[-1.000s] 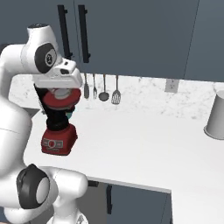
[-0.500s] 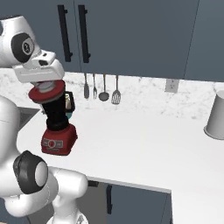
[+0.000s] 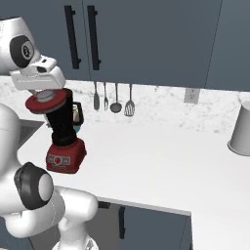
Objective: Close the lid blender by securely placing the lid on top.
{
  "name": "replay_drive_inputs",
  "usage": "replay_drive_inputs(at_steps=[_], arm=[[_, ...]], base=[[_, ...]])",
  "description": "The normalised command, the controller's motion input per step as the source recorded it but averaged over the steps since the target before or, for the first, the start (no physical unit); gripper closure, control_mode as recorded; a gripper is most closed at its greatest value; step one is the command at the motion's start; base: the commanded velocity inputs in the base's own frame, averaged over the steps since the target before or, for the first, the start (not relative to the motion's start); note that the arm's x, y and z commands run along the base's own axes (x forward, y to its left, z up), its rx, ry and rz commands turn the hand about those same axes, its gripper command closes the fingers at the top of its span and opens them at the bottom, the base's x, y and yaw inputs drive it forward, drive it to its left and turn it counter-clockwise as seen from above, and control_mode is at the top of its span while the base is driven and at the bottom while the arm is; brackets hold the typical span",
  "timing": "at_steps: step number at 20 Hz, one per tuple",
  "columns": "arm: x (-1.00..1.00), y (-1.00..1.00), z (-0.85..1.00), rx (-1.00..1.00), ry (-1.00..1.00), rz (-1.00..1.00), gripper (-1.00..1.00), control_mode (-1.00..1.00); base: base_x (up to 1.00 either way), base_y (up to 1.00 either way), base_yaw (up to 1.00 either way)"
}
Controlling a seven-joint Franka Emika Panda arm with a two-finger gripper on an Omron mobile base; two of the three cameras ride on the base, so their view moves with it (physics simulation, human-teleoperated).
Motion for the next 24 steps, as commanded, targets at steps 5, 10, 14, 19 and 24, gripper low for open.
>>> replay_drive_inputs(at_steps=[5, 10, 14, 19, 24], arm=[[0.18, 0.01, -0.02, 0.12, -0.10, -0.03, 1.00, -1.00], [0.18, 0.01, -0.02, 0.11, -0.15, 0.00, 1.00, -1.00], [0.13, 0.16, -0.07, 0.02, -0.15, 0.00, 1.00, -1.00], [0.34, 0.16, -0.01, 0.00, -0.03, -0.02, 1.00, -1.00], [0.35, 0.10, 0.00, 0.00, 0.00, -0.01, 1.00, -1.00]], base=[[0.00, 0.00, 0.00], [0.00, 0.00, 0.00], [0.00, 0.00, 0.00], [0.00, 0.00, 0.00], [0.00, 0.00, 0.00]])
